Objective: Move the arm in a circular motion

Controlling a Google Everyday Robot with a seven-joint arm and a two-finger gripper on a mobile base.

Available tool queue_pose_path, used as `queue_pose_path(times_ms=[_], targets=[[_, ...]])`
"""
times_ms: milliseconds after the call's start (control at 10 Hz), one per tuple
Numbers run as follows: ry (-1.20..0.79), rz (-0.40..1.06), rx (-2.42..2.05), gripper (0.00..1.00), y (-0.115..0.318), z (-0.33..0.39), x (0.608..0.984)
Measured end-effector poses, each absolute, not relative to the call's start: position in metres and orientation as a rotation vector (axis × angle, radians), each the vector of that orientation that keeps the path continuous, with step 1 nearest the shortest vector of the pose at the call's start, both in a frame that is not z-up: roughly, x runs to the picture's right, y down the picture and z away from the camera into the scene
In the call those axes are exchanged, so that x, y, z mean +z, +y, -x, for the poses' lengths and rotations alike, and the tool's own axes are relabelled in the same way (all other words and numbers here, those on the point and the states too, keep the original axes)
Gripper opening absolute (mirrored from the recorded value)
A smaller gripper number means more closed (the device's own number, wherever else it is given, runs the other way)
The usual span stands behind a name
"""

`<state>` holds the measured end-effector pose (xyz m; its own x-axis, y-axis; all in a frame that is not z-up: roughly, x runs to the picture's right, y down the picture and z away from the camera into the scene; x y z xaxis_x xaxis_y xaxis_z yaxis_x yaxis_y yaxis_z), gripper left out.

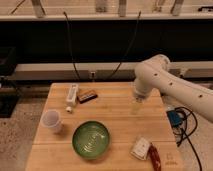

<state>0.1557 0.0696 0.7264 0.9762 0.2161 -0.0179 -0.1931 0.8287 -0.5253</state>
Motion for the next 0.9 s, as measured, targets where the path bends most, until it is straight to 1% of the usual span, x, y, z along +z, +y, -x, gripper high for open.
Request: queue_pose_path(times_ms=[900], targets=[[-0.044, 0.555, 0.201, 0.8, 0.071, -0.1534, 0.7262]])
